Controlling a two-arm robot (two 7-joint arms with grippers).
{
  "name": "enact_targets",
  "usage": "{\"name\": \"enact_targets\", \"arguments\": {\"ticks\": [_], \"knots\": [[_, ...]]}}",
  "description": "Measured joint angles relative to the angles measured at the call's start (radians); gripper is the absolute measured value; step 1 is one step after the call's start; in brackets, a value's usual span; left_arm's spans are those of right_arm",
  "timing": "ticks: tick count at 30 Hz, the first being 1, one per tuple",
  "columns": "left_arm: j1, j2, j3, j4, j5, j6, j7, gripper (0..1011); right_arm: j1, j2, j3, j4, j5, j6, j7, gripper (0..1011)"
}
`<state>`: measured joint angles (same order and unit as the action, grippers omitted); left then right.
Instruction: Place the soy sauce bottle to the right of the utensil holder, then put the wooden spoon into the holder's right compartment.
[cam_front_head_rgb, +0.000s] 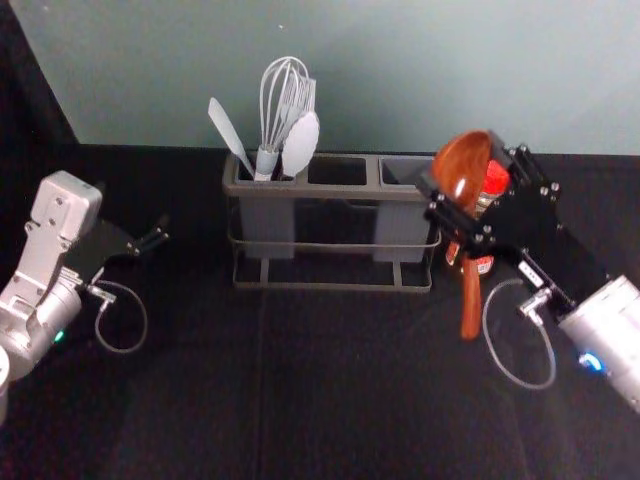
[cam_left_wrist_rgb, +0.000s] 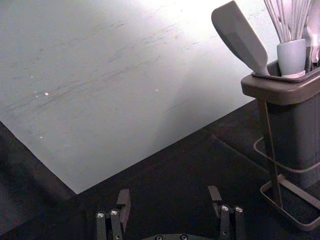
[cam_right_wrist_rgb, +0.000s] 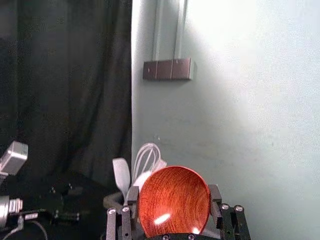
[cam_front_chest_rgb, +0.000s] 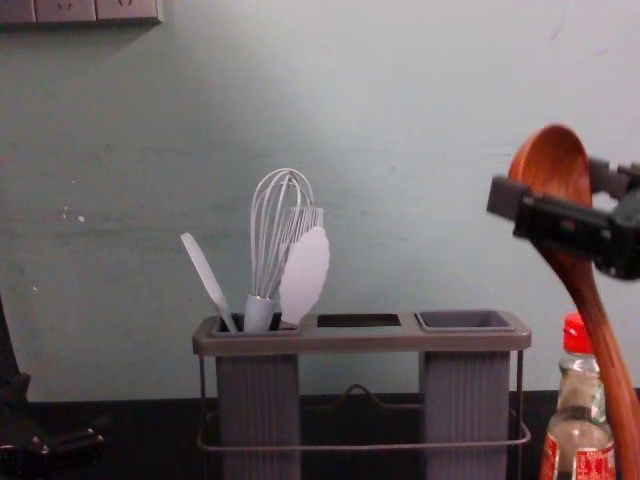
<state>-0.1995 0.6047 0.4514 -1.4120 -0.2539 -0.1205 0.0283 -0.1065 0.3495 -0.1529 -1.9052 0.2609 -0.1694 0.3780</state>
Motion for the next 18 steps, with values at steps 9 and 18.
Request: {"name": "enact_targets", "arguments": {"ticks": [9,18], "knots": [[0.000,0.000,0.000,0.000,0.000,0.000,0.000,1011,0.096,0.012,-0.009,0.011,0.035,-0.041,0.017,840],[0.000,0.000,0.000,0.000,0.000,0.000,0.000,1011,0.257,0.009,-0.050,0.108,0.067,-0.049,0.048,840]]}}
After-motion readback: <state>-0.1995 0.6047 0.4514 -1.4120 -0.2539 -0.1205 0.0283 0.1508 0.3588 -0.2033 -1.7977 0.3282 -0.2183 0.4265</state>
